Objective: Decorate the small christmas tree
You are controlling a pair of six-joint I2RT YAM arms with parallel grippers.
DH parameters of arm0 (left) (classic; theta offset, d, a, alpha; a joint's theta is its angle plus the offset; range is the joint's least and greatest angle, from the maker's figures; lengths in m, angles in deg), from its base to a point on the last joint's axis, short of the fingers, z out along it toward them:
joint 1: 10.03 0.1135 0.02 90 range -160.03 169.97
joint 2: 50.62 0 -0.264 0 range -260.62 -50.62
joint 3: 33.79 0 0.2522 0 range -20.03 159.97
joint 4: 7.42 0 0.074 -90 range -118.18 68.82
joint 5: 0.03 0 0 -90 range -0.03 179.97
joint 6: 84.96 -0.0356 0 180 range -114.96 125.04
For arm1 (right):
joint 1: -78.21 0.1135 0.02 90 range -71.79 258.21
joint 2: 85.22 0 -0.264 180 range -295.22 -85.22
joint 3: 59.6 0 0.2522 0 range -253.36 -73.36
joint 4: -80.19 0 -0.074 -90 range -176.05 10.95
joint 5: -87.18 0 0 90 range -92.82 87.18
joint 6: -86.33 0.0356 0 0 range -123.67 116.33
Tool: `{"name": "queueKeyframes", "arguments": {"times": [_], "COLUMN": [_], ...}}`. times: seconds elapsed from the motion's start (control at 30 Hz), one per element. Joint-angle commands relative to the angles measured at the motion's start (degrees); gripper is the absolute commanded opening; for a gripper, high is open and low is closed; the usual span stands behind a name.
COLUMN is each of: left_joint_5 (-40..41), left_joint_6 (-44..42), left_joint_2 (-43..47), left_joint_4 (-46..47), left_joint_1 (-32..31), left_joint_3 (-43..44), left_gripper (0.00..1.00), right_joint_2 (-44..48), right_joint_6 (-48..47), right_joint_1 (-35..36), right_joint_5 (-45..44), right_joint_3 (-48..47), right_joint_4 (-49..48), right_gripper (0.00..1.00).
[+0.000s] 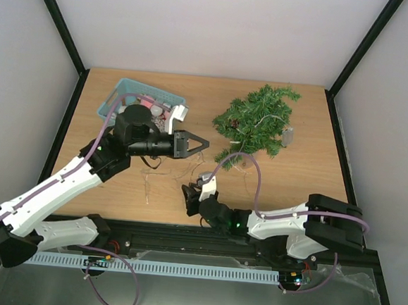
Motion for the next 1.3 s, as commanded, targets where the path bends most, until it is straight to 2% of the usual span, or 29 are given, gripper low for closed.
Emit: {"name": "queueKeyframes", "arguments": {"times": [0.0, 0.07, 0.1, 0.23, 0.4, 0.63, 0.77, 1.03, 1.27], "left_joint_5": [-1.0, -0.73, -0.5, 0.67, 0.46, 0.54, 0.13, -1.6, -0.3], "left_joint_6": [0.4, 0.07, -0.23, -1.73, -2.41, -2.92, -3.61, -5.15, -7.13], "left_joint_2": [1.59, 1.47, 1.3, 0.45, -1.52, -5.83, -8.77, -13.82, -16.94], "left_joint_4": [0.65, 0.3, -0.09, -1.48, -1.0, 0.27, -0.35, -0.86, 0.39], "left_joint_1": [0.74, 1.15, 1.36, 2.43, 3.74, 5.67, 7.05, 10.51, 11.55], "left_joint_3": [-0.31, -0.44, -0.44, -0.44, -0.63, 1.1, 2.0, 4.76, 7.41], "left_gripper": [0.02, 0.02, 0.02, 0.02, 0.02, 0.02, 0.02, 0.02, 0.02], "right_joint_2": [-0.04, 2.04, 4.1, 13.23, 25.9, 35.91, 38.52, 36.59, 31.94], "right_joint_6": [2.87, 3.08, 2.79, 0.5, -0.84, -1.85, -5.7, -15.96, -22.31], "right_joint_1": [0.38, 1.16, 2.06, 8.87, 16.86, 18.49, 18.47, 18.48, 18.44], "right_joint_5": [-3.25, -2.83, -3.29, -5.41, -7.11, 4.57, 8.45, 2.22, -2.29], "right_joint_3": [-0.75, -0.09, 0.11, 0.89, -1.39, -12.74, -23.61, -49.3, -58.91], "right_joint_4": [2.9, 4.69, 6.96, 13.92, 27.72, 45.57, 53.91, 62.8, 61.82], "right_gripper": [0.18, 0.03, 0.02, 0.01, 0.01, 0.01, 0.01, 0.01, 0.01]}}
